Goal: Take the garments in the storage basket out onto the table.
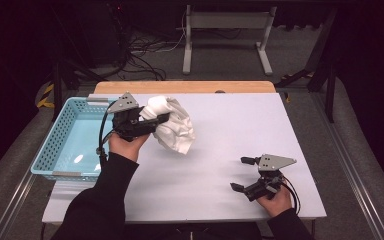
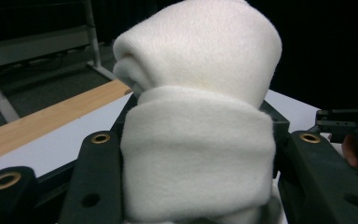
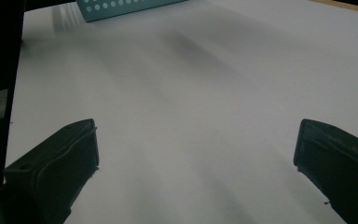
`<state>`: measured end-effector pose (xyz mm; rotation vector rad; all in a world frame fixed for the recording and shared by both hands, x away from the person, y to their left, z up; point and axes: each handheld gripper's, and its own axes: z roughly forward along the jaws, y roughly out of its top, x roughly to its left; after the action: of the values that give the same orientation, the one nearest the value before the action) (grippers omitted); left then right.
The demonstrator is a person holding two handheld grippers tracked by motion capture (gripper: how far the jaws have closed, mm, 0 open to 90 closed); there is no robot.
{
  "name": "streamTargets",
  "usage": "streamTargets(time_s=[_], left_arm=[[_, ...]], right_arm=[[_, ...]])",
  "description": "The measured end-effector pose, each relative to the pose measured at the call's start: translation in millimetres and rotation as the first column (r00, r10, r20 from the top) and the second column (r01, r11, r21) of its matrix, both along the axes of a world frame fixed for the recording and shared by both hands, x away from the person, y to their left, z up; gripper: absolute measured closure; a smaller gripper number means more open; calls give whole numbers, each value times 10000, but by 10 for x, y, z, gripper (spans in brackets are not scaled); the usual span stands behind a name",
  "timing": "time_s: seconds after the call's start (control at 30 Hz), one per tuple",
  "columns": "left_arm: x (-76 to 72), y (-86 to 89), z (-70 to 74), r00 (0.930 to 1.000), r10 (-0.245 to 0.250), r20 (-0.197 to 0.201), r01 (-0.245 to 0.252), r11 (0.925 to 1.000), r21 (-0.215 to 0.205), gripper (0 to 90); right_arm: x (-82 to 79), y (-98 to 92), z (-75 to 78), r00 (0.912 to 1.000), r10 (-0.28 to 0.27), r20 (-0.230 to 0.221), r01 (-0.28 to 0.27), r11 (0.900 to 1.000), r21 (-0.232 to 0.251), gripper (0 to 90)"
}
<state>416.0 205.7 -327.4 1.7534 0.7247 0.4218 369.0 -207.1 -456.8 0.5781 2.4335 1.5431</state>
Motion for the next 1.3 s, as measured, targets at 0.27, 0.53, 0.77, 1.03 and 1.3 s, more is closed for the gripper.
streamTargets(time_s=[0.27,0.53,0.77,1.03,1.3], left_arm=[[68,-267,-140,9982,-520,-290,520,9986,-2,507],[107,-494,-262,9936,-1020,-494,1025,9947,77,506],[149,-607,-391,9885,-1315,-751,1299,9912,-255,505],[186,-776,-507,9809,-1665,-1001,1656,9860,-182,504],[227,-878,-615,9775,-1766,-1154,1790,9838,105,498]], right_arm=[[-2,-1,0,10000,17,-7,-17,10000,12,7],[-2,0,0,10000,31,-5,-31,10000,29,7],[-2,1,1,10000,62,-7,-62,10000,38,7],[-2,-1,1,10000,85,5,-85,10000,51,7],[-3,-2,1,10000,92,3,-92,9999,49,7]])
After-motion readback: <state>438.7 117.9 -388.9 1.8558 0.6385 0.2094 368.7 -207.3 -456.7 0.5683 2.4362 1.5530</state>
